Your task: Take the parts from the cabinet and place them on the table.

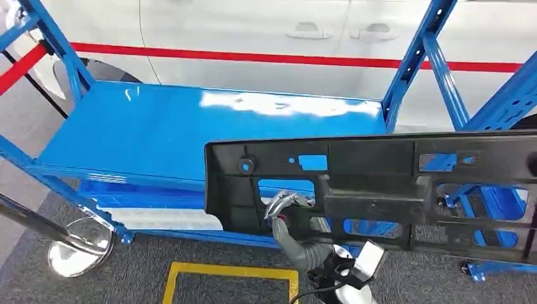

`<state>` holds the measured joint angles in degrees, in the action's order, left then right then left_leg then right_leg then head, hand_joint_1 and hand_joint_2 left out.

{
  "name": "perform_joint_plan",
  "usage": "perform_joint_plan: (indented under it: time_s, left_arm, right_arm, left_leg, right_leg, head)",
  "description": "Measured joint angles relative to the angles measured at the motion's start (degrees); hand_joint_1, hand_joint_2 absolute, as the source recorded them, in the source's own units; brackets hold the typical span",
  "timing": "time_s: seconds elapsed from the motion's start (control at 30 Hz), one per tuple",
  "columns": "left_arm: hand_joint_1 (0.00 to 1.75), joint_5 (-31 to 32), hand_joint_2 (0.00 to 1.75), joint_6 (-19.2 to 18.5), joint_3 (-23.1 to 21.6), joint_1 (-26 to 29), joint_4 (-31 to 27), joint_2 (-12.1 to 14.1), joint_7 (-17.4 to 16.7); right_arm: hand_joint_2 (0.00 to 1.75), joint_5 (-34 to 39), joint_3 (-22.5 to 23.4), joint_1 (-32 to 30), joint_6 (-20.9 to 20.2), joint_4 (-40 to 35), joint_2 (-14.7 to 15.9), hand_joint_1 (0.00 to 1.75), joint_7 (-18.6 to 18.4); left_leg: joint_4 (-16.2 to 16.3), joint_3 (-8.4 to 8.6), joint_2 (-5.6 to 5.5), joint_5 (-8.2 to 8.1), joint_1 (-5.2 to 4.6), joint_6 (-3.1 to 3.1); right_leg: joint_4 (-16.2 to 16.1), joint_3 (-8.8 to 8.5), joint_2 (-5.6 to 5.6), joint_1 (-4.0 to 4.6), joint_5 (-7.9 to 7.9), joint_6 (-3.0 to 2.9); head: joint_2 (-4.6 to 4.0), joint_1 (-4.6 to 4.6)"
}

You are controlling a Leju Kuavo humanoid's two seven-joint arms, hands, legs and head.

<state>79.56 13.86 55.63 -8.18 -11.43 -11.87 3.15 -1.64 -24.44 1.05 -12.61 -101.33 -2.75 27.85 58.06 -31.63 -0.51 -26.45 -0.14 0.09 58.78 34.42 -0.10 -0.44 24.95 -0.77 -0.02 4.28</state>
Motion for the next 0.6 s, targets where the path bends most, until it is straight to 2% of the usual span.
perform_joint_plan:
  time_s: [0.03,0.07,0.1,0.17,0.2,0.23,0.27,0.3,0.33,0.37,0.4,0.43,0.53,0.57,0.6]
  left_arm:
    - [0.00,-0.15,1.75,-0.02,0.02,0.05,0.00,0.00,0.00]
    - [0.00,-0.15,1.75,-0.13,0.02,0.02,0.00,-0.07,0.04]
    - [0.00,-0.17,1.75,-0.22,0.02,-0.06,0.00,-0.09,0.09]
    - [0.00,-0.20,1.75,-0.35,0.02,-0.08,0.00,-0.09,0.18]
    - [0.00,-0.20,1.75,-0.39,0.02,-0.01,0.00,-0.09,0.20]
    - [0.00,-0.17,1.75,-0.48,0.04,0.08,0.00,-0.09,0.22]
    - [0.00,-0.13,1.75,-0.57,0.04,0.12,0.00,-0.09,0.24]
    - [0.00,-0.06,1.75,-0.66,0.04,0.11,0.00,-0.09,0.26]
    - [0.00,0.00,1.75,-0.72,0.04,0.10,0.00,-0.09,0.26]
    - [0.00,0.09,1.75,-0.81,0.04,0.08,0.00,-0.09,0.26]
    - [0.00,0.13,1.75,-0.83,0.04,0.07,0.00,-0.07,0.26]
    - [0.00,0.13,1.75,-0.85,0.04,0.11,0.00,-0.11,0.26]
    - [0.00,0.09,1.75,-0.96,0.04,0.05,0.00,-0.11,0.35]
    - [0.00,0.02,1.75,-0.98,0.04,0.17,0.00,-0.09,0.35]
    - [0.00,-0.13,1.75,-0.98,0.04,0.11,0.00,-0.11,0.42]
  right_arm:
    - [1.75,0.42,0.04,0.06,0.00,0.00,0.02,1.75,-0.09]
    - [1.75,0.96,0.11,0.10,0.00,0.00,0.09,1.75,-0.18]
    - [1.75,1.42,0.24,0.19,-0.02,0.00,0.15,1.75,-0.28]
    - [1.75,1.86,0.42,0.24,-0.09,0.02,0.39,1.75,-0.59]
    - [1.75,1.92,0.52,0.20,-0.09,0.02,0.52,1.75,-0.74]
    - [1.75,1.92,0.61,0.10,-0.07,0.02,0.61,1.75,-0.94]
    - [1.75,1.92,0.63,-0.04,-0.02,0.02,0.61,1.75,-1.05]
    - [1.75,1.86,0.66,-0.10,0.02,0.02,0.66,1.75,-1.18]
    - [1.75,1.77,0.66,-0.10,0.02,0.00,0.68,1.75,-1.22]
    - [1.75,1.75,0.66,-0.09,0.00,-0.04,0.68,1.75,-1.22]
    - [1.75,1.66,0.66,-0.02,0.00,-0.18,0.68,1.75,-1.25]
    - [1.75,1.55,0.66,-0.18,0.00,-0.22,0.68,1.75,-1.29]
    - [1.75,0.98,0.68,-0.05,0.02,-0.55,0.70,1.75,-1.35]
    - [1.75,0.81,0.68,-0.01,0.00,-0.55,0.70,1.75,-1.42]
    - [1.75,0.68,0.68,0.06,0.00,-0.55,0.68,1.75,-1.42]
  left_leg:
    - [-0.51,-0.06,0.02,0.46,0.08,0.52]
    - [-1.09,-0.06,0.24,1.18,0.65,0.98]
    - [-1.29,-0.48,0.26,1.60,0.47,1.41]
    - [-1.22,-1.48,0.65,2.21,0.27,1.83]
    - [-1.16,-2.05,0.84,2.59,0.14,1.88]
    - [-1.03,-2.63,1.15,2.96,0.07,1.86]
    - [-0.90,-3.21,1.45,3.26,0.06,1.76]
    - [-0.72,-3.77,1.88,3.55,0.07,1.62]
    - [-0.49,-4.28,2.23,3.78,0.11,1.45]
    - [-0.03,-4.75,2.52,3.97,0.13,1.19]
    - [0.43,-5.08,2.73,4.12,-0.24,0.91]
    - [0.48,-5.11,2.99,4.35,-0.20,0.57]
    - [0.43,-5.16,4.01,5.33,0.03,-0.46]
    - [0.78,-5.62,3.77,4.93,0.12,-0.92]
    - [2.27,-6.46,2.61,2.28,0.27,-1.22]
  right_leg:
    - [-0.13,-0.02,0.04,0.08,-0.27,0.42]
    - [0.42,0.24,0.07,-0.01,0.56,0.70]
    - [2.34,1.16,0.09,-0.05,3.07,0.81]
    - [10.53,4.12,0.12,-0.20,8.72,1.07]
    - [14.99,5.63,0.12,-0.31,10.79,1.25]
    - [17.46,6.12,0.11,-0.37,11.35,1.38]
    - [16.96,5.19,0.09,-0.42,10.42,1.48]
    - [13.92,2.95,0.01,-0.50,8.54,1.57]
    - [9.31,-0.14,-0.28,-0.61,6.55,1.63]
    - [3.76,-3.94,-1.47,-0.75,5.13,1.74]
    - [-0.34,-6.15,-3.62,-0.69,6.69,1.81]
    - [0.57,-5.74,-3.04,-0.11,5.43,1.03]
    - [0.13,-4.83,-1.77,-0.01,4.83,-0.11]
    - [-0.18,-4.24,-1.68,-0.29,4.02,-0.78]
    - [-0.14,-3.51,-1.39,-0.20,3.34,-1.17]
  head:
    - [0.00,0.00]
    - [0.00,0.00]
    - [0.00,-0.02]
    - [0.00,-0.02]
    - [0.00,-0.02]
    - [0.00,-0.02]
    - [0.00,-0.02]
    - [0.00,-0.02]
    - [0.00,-0.02]
    - [0.00,-0.02]
    - [0.00,-0.02]
    - [0.00,0.07]
    - [0.00,-0.02]
    - [0.00,-0.04]
    - [0.00,0.00]
